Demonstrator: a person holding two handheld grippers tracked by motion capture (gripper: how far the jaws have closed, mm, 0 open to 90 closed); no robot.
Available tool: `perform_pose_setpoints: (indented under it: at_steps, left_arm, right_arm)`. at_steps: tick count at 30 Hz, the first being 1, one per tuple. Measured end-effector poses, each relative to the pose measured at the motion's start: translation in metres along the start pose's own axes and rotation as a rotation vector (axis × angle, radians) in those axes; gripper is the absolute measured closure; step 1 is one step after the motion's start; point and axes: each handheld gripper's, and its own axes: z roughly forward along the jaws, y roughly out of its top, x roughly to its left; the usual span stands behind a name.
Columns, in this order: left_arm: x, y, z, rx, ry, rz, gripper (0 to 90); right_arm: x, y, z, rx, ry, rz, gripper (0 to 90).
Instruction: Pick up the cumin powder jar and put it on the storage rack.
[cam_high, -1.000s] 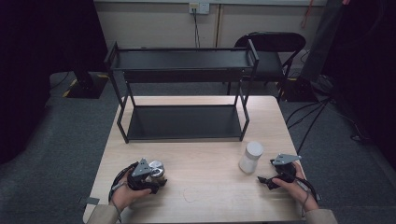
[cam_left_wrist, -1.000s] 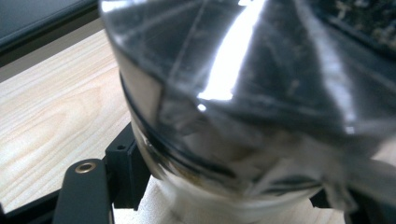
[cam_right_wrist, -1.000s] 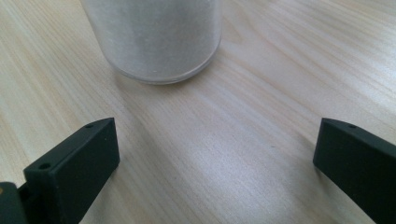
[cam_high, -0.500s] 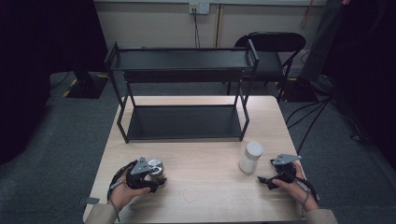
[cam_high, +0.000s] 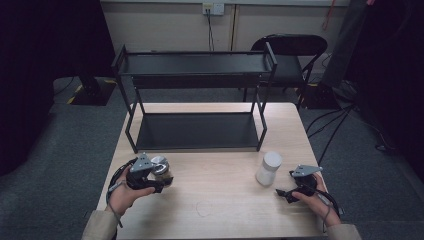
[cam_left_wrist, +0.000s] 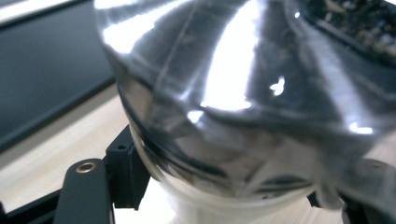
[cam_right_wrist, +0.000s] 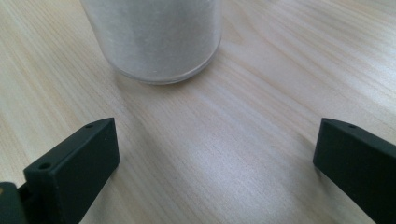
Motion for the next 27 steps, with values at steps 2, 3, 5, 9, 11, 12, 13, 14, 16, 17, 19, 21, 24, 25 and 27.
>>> perform_pose_setpoints:
  at_steps: [2, 3, 5, 9, 11, 12, 13, 14, 16, 17, 19, 21, 24, 25, 27]
  left_arm:
    - [0.001, 0.008, -0.003, -0.004, 0.002, 0.003, 30.5]
    - [0.002, 0.012, -0.004, -0.007, 0.001, 0.004, 30.5]
    - [0.003, 0.022, -0.006, 0.0, -0.001, 0.011, 30.4]
    - [0.005, 0.04, -0.009, 0.006, -0.012, 0.024, 30.5]
    - [0.007, 0.048, -0.012, 0.004, -0.017, 0.027, 30.5]
    - [0.01, 0.055, -0.015, 0.0, -0.026, 0.019, 30.4]
    - [0.01, 0.055, -0.015, 0.0, -0.026, 0.019, 30.5]
    - [0.012, 0.06, -0.018, -0.002, -0.03, 0.012, 30.5]
    - [0.014, 0.074, -0.025, -0.001, -0.022, 0.013, 30.5]
    - [0.015, 0.078, -0.027, -0.004, -0.021, 0.013, 30.5]
    - [0.016, 0.082, -0.029, -0.008, -0.019, 0.01, 30.5]
    - [0.018, 0.093, -0.035, -0.016, -0.011, 0.007, 30.5]
    - [0.021, 0.106, -0.041, -0.025, -0.011, 0.005, 30.5]
    - [0.022, 0.11, -0.042, -0.026, -0.01, 0.006, 30.5]
    - [0.022, 0.121, -0.044, -0.02, -0.004, 0.015, 30.5]
  right_arm:
    - [0.0, 0.0, 0.0, 0.0, 0.0, 0.0, 0.0]
    - [0.0, 0.0, 0.0, 0.0, 0.0, 0.0, 0.0]
    - [0.0, 0.0, 0.0, 0.0, 0.0, 0.0, 0.0]
    - [0.0, 0.0, 0.0, 0.0, 0.0, 0.0, 0.0]
    - [0.0, 0.0, 0.0, 0.0, 0.0, 0.0, 0.0]
    - [0.0, 0.0, 0.0, 0.0, 0.0, 0.0, 0.0]
    - [0.0, 0.0, 0.0, 0.0, 0.0, 0.0, 0.0]
    - [0.0, 0.0, 0.0, 0.0, 0.0, 0.0, 0.0]
    - [0.0, 0.0, 0.0, 0.0, 0.0, 0.0, 0.0]
    - [0.0, 0.0, 0.0, 0.0, 0.0, 0.0, 0.0]
    - [0.0, 0.0, 0.0, 0.0, 0.0, 0.0, 0.0]
    - [0.0, 0.0, 0.0, 0.0, 0.0, 0.0, 0.0]
    - [0.0, 0.0, 0.0, 0.001, 0.0, 0.0, 0.0]
    - [0.0, 0.0, 0.0, 0.0, 0.0, 0.0, 0.0]
    - [0.0, 0.0, 0.0, 0.0, 0.0, 0.0, 0.0]
